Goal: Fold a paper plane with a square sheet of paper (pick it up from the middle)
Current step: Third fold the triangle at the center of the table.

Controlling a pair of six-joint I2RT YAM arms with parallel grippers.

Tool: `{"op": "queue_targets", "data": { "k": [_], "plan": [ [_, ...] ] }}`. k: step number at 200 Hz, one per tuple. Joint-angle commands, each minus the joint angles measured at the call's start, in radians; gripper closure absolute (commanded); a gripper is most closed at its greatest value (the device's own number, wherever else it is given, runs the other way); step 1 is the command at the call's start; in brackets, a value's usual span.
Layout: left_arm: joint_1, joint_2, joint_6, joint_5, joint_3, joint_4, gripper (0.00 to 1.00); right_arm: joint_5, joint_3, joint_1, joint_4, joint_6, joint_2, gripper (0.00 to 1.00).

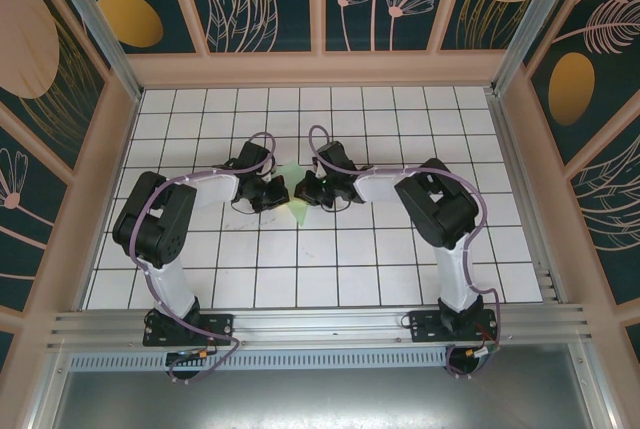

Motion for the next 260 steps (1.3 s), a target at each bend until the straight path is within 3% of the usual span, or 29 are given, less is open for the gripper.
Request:
{"op": "queue_targets", "data": {
  "k": [1, 114, 188, 260],
  "plan": [
    [0.002, 0.047, 0.038, -0.099, -0.007, -0.092, 1.00, -0.026, -0.020, -0.018, -0.034, -0.095, -0.041, 1.00],
    [0.002, 0.049, 0.042, -0.107, 0.033, -0.112, 1.00, 0.011, -0.013, -0.036, -0.118, -0.159, 0.027, 1.00],
    [0.001, -0.004, 0.067, -0.121, 0.091, -0.122, 1.00, 0.048, -0.056, 0.002, -0.134, -0.022, 0.003, 1.00],
    [-0.013, -0.151, -0.009, 0.033, -0.011, 0.028, 1.00, 0.076, -0.080, 0.020, -0.082, 0.095, -0.005, 1.00]
  ]
}}
